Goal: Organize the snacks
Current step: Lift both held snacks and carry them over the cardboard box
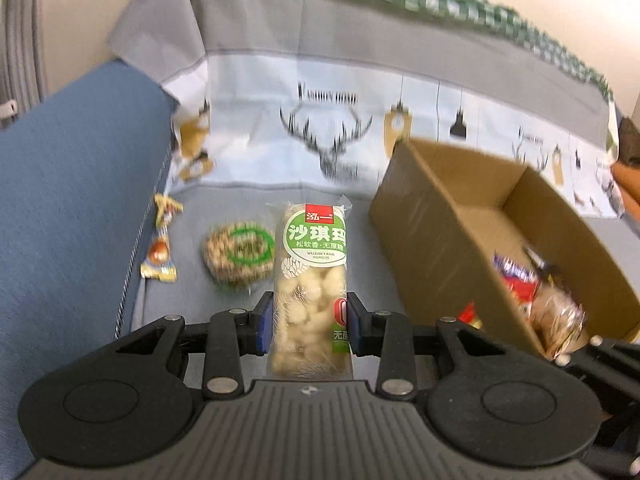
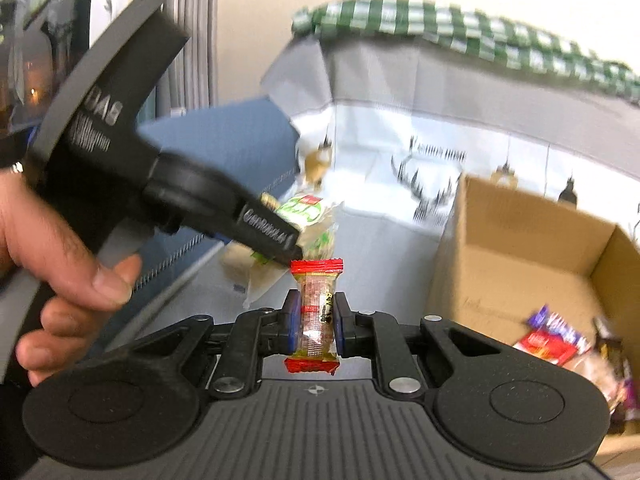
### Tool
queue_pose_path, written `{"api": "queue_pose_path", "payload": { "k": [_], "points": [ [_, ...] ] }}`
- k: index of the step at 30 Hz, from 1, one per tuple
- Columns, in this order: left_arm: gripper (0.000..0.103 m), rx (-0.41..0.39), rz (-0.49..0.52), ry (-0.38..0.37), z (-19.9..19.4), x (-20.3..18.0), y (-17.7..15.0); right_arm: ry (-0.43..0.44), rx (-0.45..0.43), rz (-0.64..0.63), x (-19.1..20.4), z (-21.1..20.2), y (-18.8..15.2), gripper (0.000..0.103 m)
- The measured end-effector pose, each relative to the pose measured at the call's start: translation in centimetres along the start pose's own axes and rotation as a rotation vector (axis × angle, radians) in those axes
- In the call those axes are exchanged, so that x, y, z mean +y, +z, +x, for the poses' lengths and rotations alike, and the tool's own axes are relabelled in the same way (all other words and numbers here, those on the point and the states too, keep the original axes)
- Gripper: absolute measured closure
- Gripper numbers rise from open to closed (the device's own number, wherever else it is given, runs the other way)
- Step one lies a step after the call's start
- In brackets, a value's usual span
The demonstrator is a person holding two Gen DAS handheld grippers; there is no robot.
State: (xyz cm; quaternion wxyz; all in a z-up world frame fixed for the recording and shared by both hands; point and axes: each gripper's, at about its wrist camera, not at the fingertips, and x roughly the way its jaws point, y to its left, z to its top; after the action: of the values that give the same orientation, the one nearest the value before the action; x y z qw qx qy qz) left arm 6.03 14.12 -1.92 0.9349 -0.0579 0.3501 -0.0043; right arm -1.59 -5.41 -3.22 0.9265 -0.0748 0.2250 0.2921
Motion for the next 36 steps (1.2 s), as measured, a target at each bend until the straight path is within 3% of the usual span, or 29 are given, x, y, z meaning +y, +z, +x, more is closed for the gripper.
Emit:
{"api": "queue_pose_path", "payload": {
  "k": [9,16,21,24,36],
  "points": [
    [0.064,-0.09,-0.018,-0.003,-1.4,-1.0,0.8,-0.034,-0.129,0.046,-4.7,-3.6,3.6,0.086],
    [0.063,-0.133,0.04,-0.011,-1.6,-3.0,0.8,-0.102,-0.208,0.004,-10.5,-5.0,6.3,0.086],
    [0.063,-0.172,0.063,-0.013,-1.6,-4.8,0.9,-0.187,-0.159,0.118,-15.3,-4.0,4.7,0.086],
    [0.063,-0.206,0.075,-0.013,-1.6,-6.0,1.2,-0.219,-0.175,0.166,-17.0,-4.3,4.2,0.086],
    [0.063,-0.274,0.111,-0.133,-0.3,-12.2,2.1,-0.295,-0.155,0.099,-19.9,-4.8,2.7,0.086]
  ]
}}
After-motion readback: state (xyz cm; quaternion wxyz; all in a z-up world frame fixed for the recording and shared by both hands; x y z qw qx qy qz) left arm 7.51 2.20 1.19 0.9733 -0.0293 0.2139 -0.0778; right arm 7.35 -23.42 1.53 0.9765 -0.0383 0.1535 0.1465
